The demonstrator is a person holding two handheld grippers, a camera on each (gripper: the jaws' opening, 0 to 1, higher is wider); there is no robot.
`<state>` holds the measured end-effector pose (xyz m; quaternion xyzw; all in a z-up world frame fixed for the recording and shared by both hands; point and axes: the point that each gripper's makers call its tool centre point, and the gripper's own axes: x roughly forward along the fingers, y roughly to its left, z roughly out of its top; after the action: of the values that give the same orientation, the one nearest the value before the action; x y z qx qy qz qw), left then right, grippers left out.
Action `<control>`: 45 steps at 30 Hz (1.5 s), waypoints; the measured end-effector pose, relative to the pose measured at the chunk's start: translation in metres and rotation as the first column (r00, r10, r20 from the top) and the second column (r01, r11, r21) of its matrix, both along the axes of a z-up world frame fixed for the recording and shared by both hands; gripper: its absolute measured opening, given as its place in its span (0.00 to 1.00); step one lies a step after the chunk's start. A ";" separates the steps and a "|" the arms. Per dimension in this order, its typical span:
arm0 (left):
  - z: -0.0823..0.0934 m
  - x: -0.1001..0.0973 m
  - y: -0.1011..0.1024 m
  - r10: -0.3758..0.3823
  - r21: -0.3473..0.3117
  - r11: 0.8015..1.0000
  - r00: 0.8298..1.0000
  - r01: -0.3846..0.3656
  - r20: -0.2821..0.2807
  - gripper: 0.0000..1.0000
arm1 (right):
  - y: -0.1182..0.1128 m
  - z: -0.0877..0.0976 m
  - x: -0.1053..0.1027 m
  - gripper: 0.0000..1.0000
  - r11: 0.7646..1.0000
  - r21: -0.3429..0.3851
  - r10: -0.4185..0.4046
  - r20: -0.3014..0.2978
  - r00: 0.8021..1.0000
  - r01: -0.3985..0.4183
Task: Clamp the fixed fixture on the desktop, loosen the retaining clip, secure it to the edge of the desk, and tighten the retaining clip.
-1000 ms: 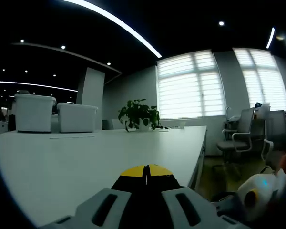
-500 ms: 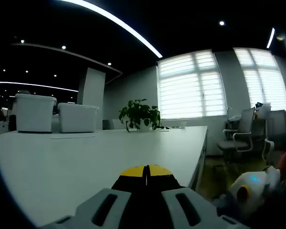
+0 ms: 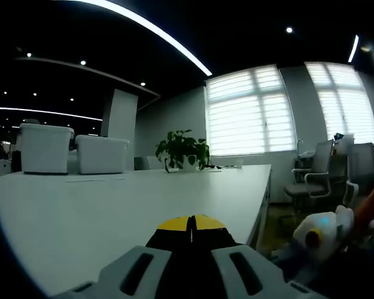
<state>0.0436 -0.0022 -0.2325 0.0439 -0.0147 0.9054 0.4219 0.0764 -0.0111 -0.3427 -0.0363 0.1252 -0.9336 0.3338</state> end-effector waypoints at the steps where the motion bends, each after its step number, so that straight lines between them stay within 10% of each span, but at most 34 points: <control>1: 0.000 0.000 0.000 0.000 0.000 1.000 1.000 0.000 -0.001 0.01 | 0.006 -0.001 0.004 0.30 0.999 -0.007 -0.054 0.002 0.999 0.054; 5: 0.001 0.003 0.001 0.000 -0.001 1.000 1.000 0.000 -0.004 0.01 | 0.013 0.001 0.008 0.30 0.980 -0.106 -0.163 0.069 0.984 0.170; 20: 0.000 0.003 0.001 -0.001 0.000 1.000 1.000 0.001 -0.001 0.01 | -0.009 -0.001 -0.015 0.21 0.971 -0.102 -0.210 0.061 0.976 0.215; 35: -0.002 -0.010 -0.002 -0.001 0.001 1.000 1.000 0.001 0.002 0.01 | -0.020 -0.003 -0.014 0.20 0.992 -0.048 0.119 0.026 0.993 -0.118; 45: -0.002 -0.009 -0.002 0.000 0.000 1.000 1.000 0.000 0.000 0.01 | 0.001 -0.003 0.007 0.24 1.000 -0.025 0.001 0.011 1.000 0.000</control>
<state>0.0342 -0.0043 -0.2349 0.0441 -0.0148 0.9053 0.4221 0.0830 -0.0104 -0.3456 -0.0356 0.1115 -0.9352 0.3342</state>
